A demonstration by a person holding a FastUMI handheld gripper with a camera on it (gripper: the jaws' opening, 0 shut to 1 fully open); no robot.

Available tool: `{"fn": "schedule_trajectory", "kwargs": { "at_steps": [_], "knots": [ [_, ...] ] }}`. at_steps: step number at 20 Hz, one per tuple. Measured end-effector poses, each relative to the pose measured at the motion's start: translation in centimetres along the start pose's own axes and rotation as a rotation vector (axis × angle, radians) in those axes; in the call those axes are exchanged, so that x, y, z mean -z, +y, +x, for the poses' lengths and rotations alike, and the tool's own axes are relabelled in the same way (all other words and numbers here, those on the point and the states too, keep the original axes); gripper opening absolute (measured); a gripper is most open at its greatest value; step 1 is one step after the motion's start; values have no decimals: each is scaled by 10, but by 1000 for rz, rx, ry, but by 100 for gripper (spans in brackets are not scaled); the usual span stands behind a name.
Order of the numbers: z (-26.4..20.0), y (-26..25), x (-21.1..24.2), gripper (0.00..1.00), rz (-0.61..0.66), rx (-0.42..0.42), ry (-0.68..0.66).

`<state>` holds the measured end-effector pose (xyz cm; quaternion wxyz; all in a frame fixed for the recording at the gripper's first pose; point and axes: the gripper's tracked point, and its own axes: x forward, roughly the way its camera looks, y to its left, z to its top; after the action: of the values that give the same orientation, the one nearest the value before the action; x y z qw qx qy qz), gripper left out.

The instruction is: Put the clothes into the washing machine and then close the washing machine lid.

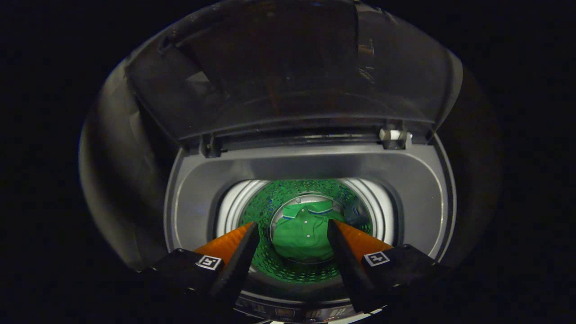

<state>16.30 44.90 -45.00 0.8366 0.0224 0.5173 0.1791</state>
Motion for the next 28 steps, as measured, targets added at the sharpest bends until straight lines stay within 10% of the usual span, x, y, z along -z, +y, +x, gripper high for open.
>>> {"fn": "schedule_trajectory", "kwargs": {
  "at_steps": [15, 28],
  "knots": [
    [-190, 39, -179, 98, -125, -19, -410],
    [-170, 33, -276, 98, -151, 54, -490]
  ]
}}
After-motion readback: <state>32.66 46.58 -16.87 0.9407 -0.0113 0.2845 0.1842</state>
